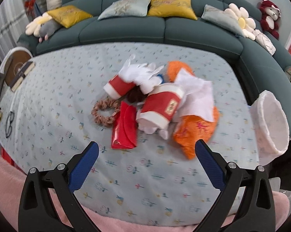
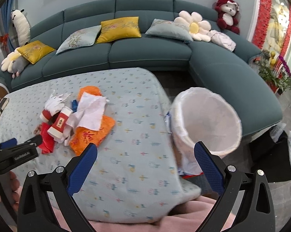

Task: Collect trash
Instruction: 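Grasp the red envelope with the left tool while the right tool grasps the orange bag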

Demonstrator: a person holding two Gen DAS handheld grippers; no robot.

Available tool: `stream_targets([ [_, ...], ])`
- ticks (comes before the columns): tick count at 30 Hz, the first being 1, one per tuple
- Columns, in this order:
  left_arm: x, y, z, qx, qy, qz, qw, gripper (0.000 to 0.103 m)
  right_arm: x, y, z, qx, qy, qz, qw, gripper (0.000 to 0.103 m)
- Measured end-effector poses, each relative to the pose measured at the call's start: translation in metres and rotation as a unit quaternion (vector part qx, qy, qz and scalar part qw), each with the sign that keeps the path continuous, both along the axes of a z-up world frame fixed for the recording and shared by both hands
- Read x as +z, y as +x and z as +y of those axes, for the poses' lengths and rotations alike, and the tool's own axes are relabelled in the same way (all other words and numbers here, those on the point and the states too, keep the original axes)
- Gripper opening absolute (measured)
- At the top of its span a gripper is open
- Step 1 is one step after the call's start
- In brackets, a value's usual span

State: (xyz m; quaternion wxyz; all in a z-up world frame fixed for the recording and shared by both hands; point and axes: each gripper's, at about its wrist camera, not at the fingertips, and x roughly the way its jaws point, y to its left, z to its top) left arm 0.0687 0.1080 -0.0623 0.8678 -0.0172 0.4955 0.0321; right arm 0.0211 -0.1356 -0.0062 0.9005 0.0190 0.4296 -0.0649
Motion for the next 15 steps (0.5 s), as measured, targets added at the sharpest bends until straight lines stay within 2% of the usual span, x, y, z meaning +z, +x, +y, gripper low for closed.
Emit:
stream_targets([
  [8,-0.045,0.026,0.035,0.016,-0.028,0.036,0.9988,0.093,-0.038,0.032,0.037,0.018,0.027,0.034,0.999,0.094],
  [9,-0.050,0.030,0.040,0.022,-0.035,0.041,0.9983,0.089,-0.042,0.035,0.040,0.020,0.030,0.039,0.999,0.093],
  [12,-0.060,0.035,0.048,0.028,-0.051,0.049,0.9971,0.083,-0.054,0.045,0.052,0.025,0.035,0.049,0.998,0.092],
  [14,-0.068,0.038,0.051,0.030,-0.060,0.056,0.9962,0.075,-0.063,0.053,0.060,0.029,0.041,0.056,0.997,0.090],
  [15,-0.071,0.039,0.053,0.031,-0.068,0.063,0.9952,0.067,-0.067,0.056,0.064,0.031,0.044,0.060,0.997,0.089],
])
